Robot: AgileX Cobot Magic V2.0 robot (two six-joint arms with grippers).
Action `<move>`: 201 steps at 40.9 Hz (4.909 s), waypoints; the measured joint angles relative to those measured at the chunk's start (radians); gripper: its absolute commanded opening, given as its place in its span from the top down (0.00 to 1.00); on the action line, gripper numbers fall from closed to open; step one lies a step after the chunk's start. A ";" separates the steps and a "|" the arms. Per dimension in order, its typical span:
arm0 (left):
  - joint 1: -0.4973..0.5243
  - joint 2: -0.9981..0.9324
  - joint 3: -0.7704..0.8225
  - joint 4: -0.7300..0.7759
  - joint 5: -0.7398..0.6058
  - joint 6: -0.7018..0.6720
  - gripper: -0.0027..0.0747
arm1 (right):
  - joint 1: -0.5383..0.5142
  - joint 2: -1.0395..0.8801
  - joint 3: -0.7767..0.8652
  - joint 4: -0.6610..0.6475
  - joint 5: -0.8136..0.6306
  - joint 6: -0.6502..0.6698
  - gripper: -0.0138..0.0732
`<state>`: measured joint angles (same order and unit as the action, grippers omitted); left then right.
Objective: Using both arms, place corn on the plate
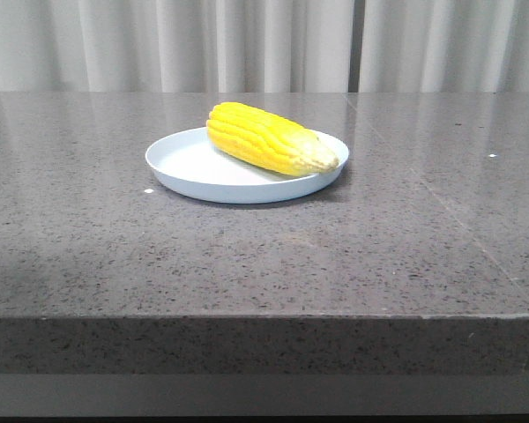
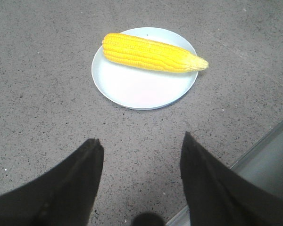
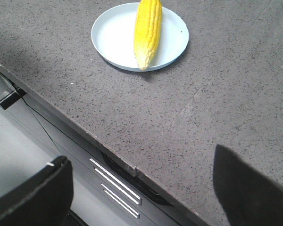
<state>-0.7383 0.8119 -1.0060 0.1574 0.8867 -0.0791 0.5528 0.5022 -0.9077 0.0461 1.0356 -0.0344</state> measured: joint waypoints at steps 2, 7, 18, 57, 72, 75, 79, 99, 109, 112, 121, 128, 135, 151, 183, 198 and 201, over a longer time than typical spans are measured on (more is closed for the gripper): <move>0.000 0.000 0.000 0.000 0.000 0.000 0.55 | 0.000 0.000 0.000 0.000 0.000 0.000 0.27; 0.000 0.000 0.000 0.000 0.004 0.000 0.72 | 0.000 0.000 0.002 0.000 0.000 0.000 0.54; 0.000 0.000 0.000 0.000 0.008 0.000 0.99 | 0.000 0.000 0.002 0.000 0.002 0.000 0.95; 0.027 -0.018 0.002 0.000 0.010 0.000 0.99 | 0.000 0.000 0.002 -0.002 -0.008 0.000 0.94; 0.373 -0.191 0.128 -0.147 -0.050 0.000 0.99 | 0.000 0.000 0.002 -0.002 -0.008 -0.002 0.94; 0.426 -0.255 0.197 -0.163 -0.109 0.000 0.99 | 0.000 0.000 0.002 -0.002 -0.008 -0.002 0.94; 0.478 -0.348 0.311 -0.169 -0.204 0.010 0.99 | 0.000 0.000 0.002 -0.002 -0.008 -0.002 0.94; 0.708 -0.806 0.928 -0.172 -0.725 0.079 0.99 | 0.000 0.000 0.002 -0.002 -0.008 -0.002 0.94; 0.728 -0.818 1.015 -0.173 -0.869 0.079 0.99 | 0.000 0.000 0.002 -0.002 -0.008 -0.002 0.94; 0.719 -0.818 1.015 -0.167 -0.876 0.079 0.99 | 0.000 0.000 0.002 -0.002 -0.008 -0.002 0.94; 0.705 -0.818 1.015 -0.120 -0.894 0.079 0.99 | 0.000 0.000 0.002 -0.002 -0.008 -0.002 0.94; 0.702 -0.818 1.015 -0.116 -0.894 0.079 0.99 | 0.000 0.000 0.002 -0.002 -0.008 -0.002 0.94; 0.678 -0.818 1.015 -0.116 -0.894 0.079 0.99 | 0.000 0.000 0.002 -0.002 -0.008 -0.002 0.94; 0.678 -0.818 1.015 -0.116 -0.894 0.079 0.99 | 0.000 0.000 0.002 -0.002 -0.008 -0.004 0.94; 0.678 -0.818 1.015 -0.114 -0.894 0.079 0.99 | -0.272 -0.254 0.314 -0.002 -0.370 -0.002 0.94; 0.678 -0.818 1.015 -0.114 -0.894 0.079 0.99 | -0.513 -0.511 0.796 0.029 -0.799 -0.002 0.94; 0.678 -0.818 1.015 -0.114 -0.894 0.079 0.99 | -0.518 -0.513 0.860 0.035 -0.875 -0.002 0.94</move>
<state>-0.0601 -0.0061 0.0086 0.0435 -0.0074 0.0000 0.0349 -0.0109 -0.0478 0.0807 0.1608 -0.0368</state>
